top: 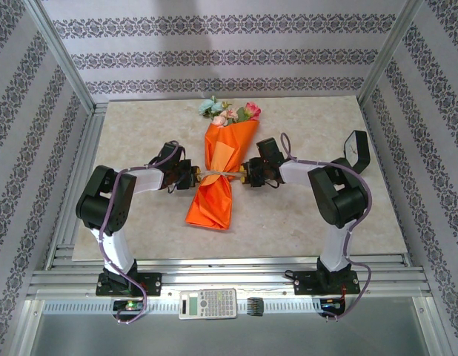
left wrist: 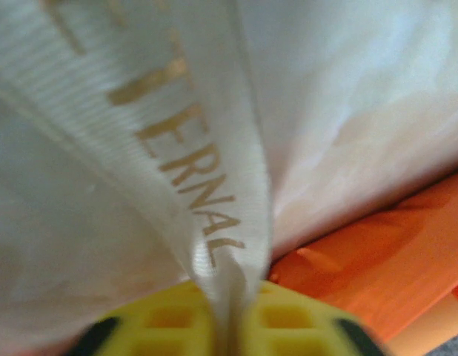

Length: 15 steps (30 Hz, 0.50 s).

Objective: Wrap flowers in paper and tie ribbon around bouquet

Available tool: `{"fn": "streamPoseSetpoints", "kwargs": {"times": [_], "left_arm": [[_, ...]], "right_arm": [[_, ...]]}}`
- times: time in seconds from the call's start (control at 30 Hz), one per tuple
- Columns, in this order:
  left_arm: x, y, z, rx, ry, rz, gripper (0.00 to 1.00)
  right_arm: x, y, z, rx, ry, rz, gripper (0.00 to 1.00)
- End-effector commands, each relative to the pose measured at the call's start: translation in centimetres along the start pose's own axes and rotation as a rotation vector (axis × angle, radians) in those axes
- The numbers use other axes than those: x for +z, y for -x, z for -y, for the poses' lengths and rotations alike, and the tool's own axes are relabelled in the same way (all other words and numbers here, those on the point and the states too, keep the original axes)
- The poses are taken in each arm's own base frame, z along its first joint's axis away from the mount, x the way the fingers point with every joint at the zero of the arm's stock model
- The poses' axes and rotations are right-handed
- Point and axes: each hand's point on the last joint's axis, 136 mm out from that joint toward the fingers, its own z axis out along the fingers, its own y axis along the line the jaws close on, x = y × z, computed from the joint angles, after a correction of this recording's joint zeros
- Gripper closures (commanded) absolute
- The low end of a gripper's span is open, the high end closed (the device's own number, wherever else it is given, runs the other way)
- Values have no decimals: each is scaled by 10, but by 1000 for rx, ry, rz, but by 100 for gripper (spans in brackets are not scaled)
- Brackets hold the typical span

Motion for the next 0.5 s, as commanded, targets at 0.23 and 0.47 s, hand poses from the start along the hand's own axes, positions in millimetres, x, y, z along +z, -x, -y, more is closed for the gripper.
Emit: {"fn": "streamPoseSetpoints", "kwargs": {"times": [0.23,0.47], "left_arm": [[-20,5,55,122,-157,14,100],[-26,25,65,90,-239,32,100]], "right_arm": [[-42,31,-24,-109,63,172,100],[-70,74,-18,-75,129,240,100]]}}
